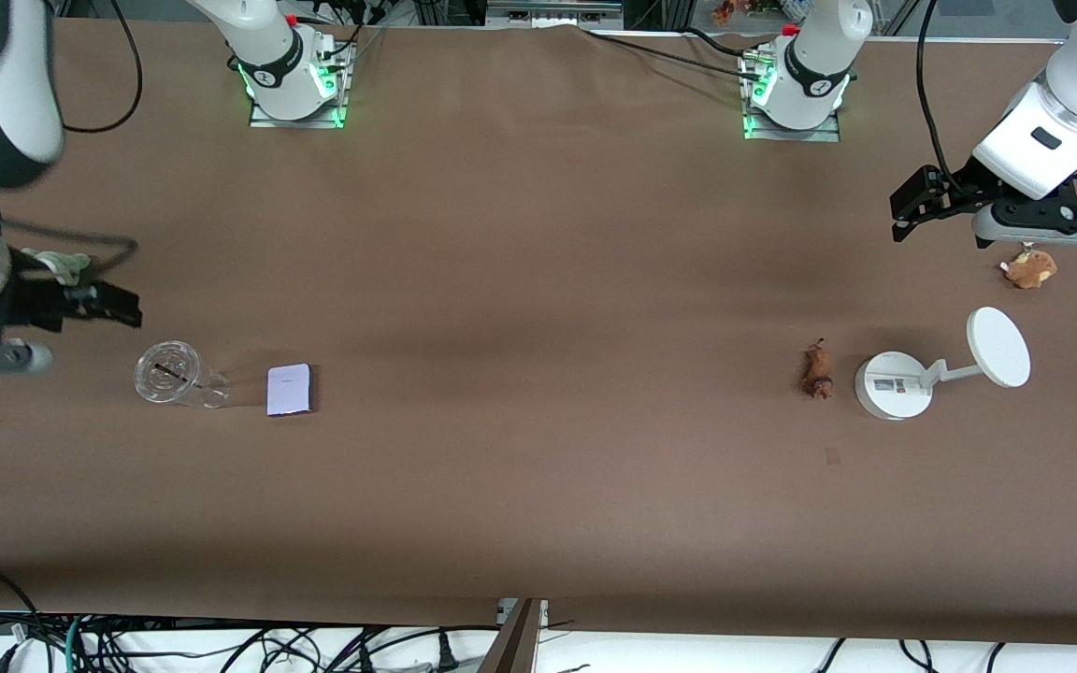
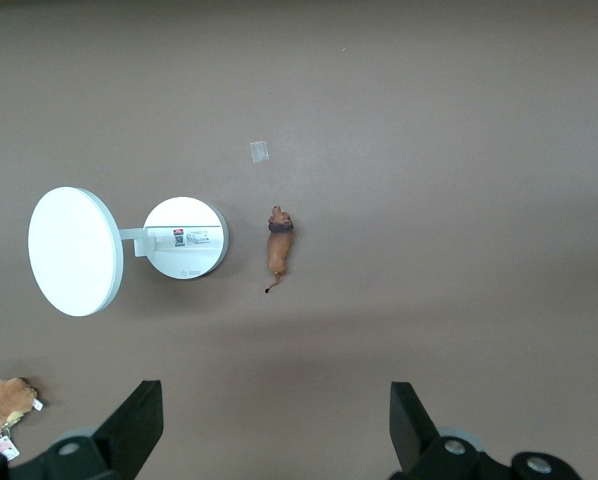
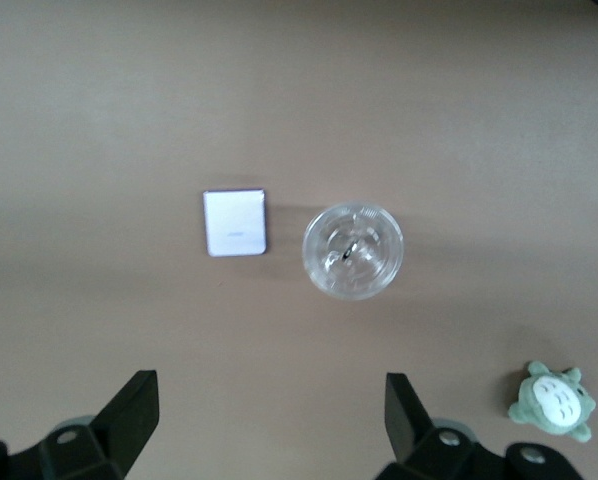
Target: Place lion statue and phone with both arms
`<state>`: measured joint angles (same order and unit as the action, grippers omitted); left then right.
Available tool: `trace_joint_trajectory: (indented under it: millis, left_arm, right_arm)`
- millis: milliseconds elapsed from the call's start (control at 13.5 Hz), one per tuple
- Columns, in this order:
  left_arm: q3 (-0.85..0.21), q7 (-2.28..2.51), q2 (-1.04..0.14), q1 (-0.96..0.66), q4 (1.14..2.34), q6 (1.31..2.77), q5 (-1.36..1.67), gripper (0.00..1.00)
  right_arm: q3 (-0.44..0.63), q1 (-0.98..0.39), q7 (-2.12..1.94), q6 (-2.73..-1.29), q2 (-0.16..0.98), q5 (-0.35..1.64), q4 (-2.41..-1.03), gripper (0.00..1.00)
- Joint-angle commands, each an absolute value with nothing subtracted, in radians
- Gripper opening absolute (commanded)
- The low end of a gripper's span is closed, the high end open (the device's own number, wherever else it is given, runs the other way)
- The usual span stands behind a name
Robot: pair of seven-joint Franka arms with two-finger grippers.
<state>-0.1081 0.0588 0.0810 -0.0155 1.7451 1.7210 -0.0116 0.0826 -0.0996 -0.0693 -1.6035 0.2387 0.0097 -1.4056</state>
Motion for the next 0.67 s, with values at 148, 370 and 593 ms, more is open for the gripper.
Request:
trace_joint_trajectory:
  millis: [148, 370, 593]
  left_arm:
    - [-0.113, 0.057, 0.083, -0.017, 1.733, 1.704, -0.003, 1.0]
    - [-0.115, 0.057, 0.066, -0.018, 1.704, 1.677, -0.003, 1.0]
    - [-0.115, 0.057, 0.057, -0.021, 1.689, 1.667, -0.003, 1.0]
  right_arm:
    - [0.041, -0.063, -0.083, -1.615, 0.043, 0.009, -1.578, 1.0]
    - [0.046, -0.064, -0.086, -1.591, 0.024, -0.002, -1.594, 1.0]
    - [0.064, -0.055, -0.087, -1.548, 0.06, 0.008, -1.542, 1.0]
